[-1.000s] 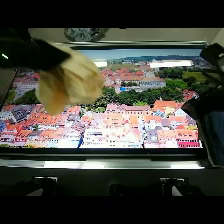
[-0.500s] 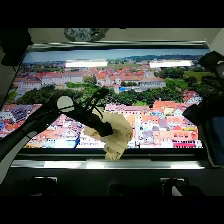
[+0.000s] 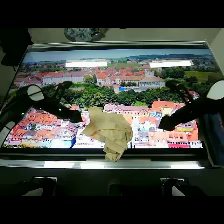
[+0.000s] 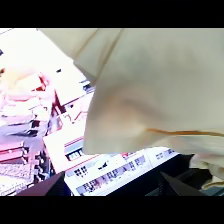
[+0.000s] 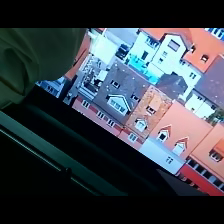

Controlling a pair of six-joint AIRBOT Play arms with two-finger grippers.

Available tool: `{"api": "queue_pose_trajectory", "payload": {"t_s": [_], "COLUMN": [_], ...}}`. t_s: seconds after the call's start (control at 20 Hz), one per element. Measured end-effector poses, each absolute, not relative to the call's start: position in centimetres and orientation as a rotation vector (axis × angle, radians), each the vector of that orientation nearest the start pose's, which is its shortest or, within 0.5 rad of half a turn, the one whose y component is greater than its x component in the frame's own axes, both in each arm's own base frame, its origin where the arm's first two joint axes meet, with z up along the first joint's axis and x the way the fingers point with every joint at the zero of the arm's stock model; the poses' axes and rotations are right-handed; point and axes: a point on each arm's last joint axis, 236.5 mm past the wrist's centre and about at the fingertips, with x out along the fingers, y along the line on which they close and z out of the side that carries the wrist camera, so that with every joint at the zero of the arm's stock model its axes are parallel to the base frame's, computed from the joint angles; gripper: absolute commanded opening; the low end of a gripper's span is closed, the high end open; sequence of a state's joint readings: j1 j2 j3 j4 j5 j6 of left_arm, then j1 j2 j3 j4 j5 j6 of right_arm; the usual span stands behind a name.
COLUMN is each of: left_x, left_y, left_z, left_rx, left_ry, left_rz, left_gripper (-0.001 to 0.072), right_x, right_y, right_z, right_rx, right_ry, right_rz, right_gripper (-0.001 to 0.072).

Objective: Fold the shirts.

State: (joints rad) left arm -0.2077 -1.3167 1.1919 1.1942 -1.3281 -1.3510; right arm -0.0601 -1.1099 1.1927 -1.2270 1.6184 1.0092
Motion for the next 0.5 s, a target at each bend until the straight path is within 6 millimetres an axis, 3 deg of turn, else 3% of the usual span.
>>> {"api": "queue_pose_trajectory", "payload": {"t_s": [0.1, 0.25, 0.45, 0.5], "left_x": [31.9, 30.9, 30.9, 31.0], "left_y": [-14.7, -15.6, -16.8, -17.3], "left_z": [-1.8, -5.5, -8.5, -8.8], "left_rx": [-0.068, -0.138, -0.189, -0.213], "left_ry": [1.471, 1.522, 1.543, 1.542], "left_rz": [-0.526, -0.536, -0.532, -0.540], "left_gripper": [0.0711, 0.0711, 0.0703, 0.0633], "right_x": [26.8, 25.0, 23.7, 23.6], "right_y": [7.7, 8.8, 9.4, 9.5], "right_z": [4.6, 2.0, 0.4, 0.3], "right_rx": [-0.079, -0.007, 0.038, 0.042], "right_ry": [1.427, 1.484, 1.524, 1.526], "right_rz": [0.699, 0.743, 0.765, 0.767], "right_gripper": [0.0627, 0.0627, 0.0627, 0.0628]}}
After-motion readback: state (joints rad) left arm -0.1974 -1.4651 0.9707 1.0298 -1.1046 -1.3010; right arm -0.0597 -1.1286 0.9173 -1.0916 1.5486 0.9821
